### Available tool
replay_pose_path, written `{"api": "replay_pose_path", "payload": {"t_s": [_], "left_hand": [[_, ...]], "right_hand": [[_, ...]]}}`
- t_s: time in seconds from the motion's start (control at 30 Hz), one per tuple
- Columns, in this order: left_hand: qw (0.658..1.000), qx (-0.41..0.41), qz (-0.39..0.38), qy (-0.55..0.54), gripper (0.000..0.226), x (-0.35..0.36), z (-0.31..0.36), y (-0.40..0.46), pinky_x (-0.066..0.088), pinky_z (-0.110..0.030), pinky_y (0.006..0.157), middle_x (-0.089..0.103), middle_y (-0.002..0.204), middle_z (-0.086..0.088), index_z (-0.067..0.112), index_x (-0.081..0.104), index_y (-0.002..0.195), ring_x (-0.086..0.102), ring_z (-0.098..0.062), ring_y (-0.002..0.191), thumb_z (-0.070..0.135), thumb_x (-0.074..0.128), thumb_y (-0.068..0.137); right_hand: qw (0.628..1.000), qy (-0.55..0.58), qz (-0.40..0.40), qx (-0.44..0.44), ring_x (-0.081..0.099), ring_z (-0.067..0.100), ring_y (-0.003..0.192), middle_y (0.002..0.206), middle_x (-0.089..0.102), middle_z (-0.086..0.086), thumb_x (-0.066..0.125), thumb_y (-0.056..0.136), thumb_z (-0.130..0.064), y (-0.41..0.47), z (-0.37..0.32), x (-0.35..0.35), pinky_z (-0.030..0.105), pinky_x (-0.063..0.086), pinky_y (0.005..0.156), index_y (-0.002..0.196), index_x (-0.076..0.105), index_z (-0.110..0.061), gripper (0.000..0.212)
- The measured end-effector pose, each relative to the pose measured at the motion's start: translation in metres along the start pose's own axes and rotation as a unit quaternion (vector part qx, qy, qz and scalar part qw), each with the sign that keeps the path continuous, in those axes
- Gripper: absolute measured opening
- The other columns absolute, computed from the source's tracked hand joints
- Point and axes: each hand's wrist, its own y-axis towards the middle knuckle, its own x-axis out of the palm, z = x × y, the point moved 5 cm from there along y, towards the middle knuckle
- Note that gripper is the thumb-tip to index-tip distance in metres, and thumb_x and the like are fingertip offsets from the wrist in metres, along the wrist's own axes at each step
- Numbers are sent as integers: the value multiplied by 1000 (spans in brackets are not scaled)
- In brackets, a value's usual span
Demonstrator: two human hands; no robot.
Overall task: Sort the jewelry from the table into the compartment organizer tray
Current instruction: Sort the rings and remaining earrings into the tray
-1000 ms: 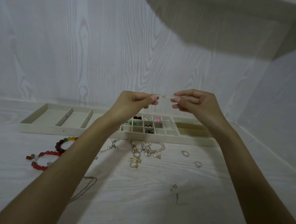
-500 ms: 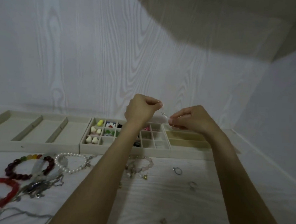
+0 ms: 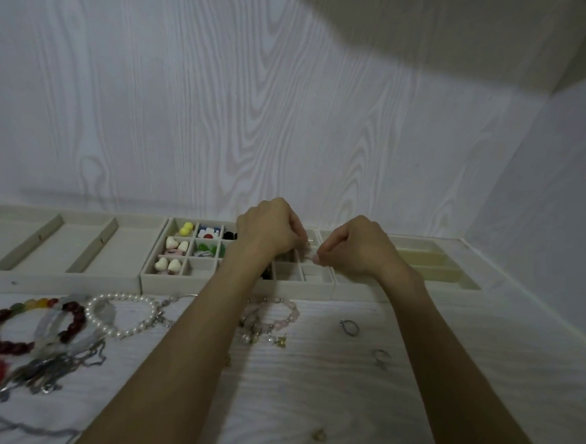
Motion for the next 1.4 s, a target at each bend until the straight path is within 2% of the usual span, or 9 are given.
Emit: {"api": "replay_pose_path", "payload": {"t_s": [0.27,0.4,0.5,0.73,0.87,1.0,1.13,1.3,1.4], "left_hand": [[994,20,-49,94,22,0,7,2,39,-27,75,68,113,2,31,71,108,61,-21,101,32,67,86],[992,27,-49,117,22,8,6,3,36,-28,75,67,112,0,30,69,110,60,-22,102,29,64,89],[992,33,-41,119,20,12,7,4,37,-28,75,67,111,0,28,69,108,60,-21,103,30,64,89],[994,48,15,97,12,7,8,6,38,-28,72,70,101,2,27,74,94,62,-18,96,30,73,82],[991,61,-15,121,17,16,9,6,38,-29,73,69,106,3,27,72,99,60,-19,102,34,69,85],[992,61,16,113,15,16,10,5,39,-28,71,71,100,2,24,73,94,62,-19,96,33,72,82],[993,53,18,100,22,5,14,3,40,-29,73,70,106,0,22,70,106,63,-20,97,35,63,89],[994,70,-19,81,28,-19,28,-23,41,-29,75,69,107,3,26,70,106,63,-19,96,45,60,88],[984,106,-75,119,23,-24,30,-54,43,-28,75,68,107,6,30,70,102,63,-17,96,45,60,87]], "right_hand": [[996,-89,18,-17,55,8,66,79,68,-6,71,81,-23,-2,-13,3,18,35,49,86,77,-24,7],[991,-132,-17,-18,63,15,80,94,72,-1,64,84,-16,-2,-15,3,24,46,63,93,76,-22,16],[992,-127,-16,-23,63,17,95,112,68,-3,59,88,-15,-4,-16,-3,26,46,73,100,74,-27,23],[990,-131,-40,-25,61,21,102,127,61,2,49,91,-6,-6,-18,-5,27,46,76,99,73,-29,34],[991,-121,-57,-16,61,21,103,128,60,3,48,90,-3,-7,-16,-5,30,49,83,97,73,-29,37],[993,-97,-63,-11,60,21,106,128,60,4,52,87,-5,-9,-15,-12,34,49,91,97,73,-27,32],[995,-74,-64,-13,59,21,108,129,59,5,55,88,-7,-12,-18,-26,38,48,96,97,73,-27,28],[996,-48,-66,-42,62,17,99,116,66,1,58,89,-16,-34,-30,-35,35,50,93,97,72,-27,20],[990,-70,-100,-67,61,15,93,101,67,-4,57,88,-16,-62,-32,-37,32,49,89,79,69,-32,22]]}}
